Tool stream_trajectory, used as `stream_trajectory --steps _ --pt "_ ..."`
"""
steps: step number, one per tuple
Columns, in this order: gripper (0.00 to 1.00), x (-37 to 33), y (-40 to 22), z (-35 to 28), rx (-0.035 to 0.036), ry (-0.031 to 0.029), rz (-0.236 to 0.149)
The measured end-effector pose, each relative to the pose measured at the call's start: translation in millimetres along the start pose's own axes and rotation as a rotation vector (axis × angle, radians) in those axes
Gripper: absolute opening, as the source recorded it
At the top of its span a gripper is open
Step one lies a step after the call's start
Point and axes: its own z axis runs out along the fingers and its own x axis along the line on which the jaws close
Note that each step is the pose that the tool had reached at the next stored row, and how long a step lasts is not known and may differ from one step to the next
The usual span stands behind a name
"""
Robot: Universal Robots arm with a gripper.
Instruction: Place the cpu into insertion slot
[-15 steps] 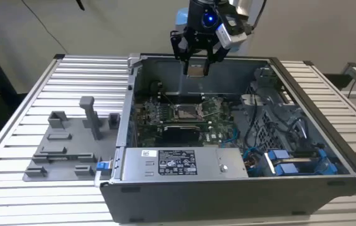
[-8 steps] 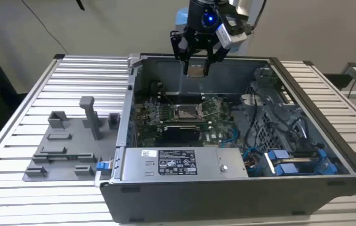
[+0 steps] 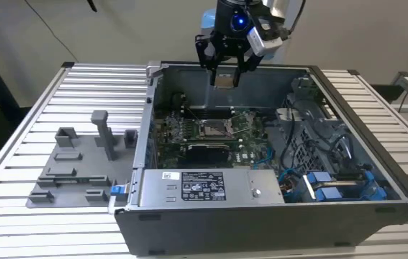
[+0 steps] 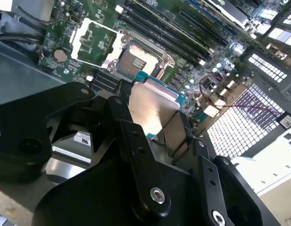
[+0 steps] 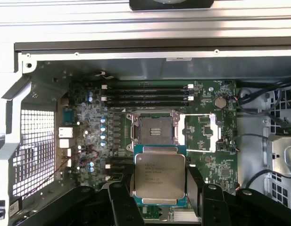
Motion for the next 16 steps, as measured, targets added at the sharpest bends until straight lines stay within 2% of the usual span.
stream_trajectory --steps 2,7,11,16 --pt "0.54 0.0 0.0 0.1 -0.0003 0.0010 0.021" --pt "0.54 0.0 -0.1 1.5 -0.0017 -0.0006 0.090" --pt "0.54 0.0 -0.3 2.9 -0.0023 0.0017 0.138" --pt "0.54 -0.1 -0.5 5.0 -0.0042 -0.0021 0.208"
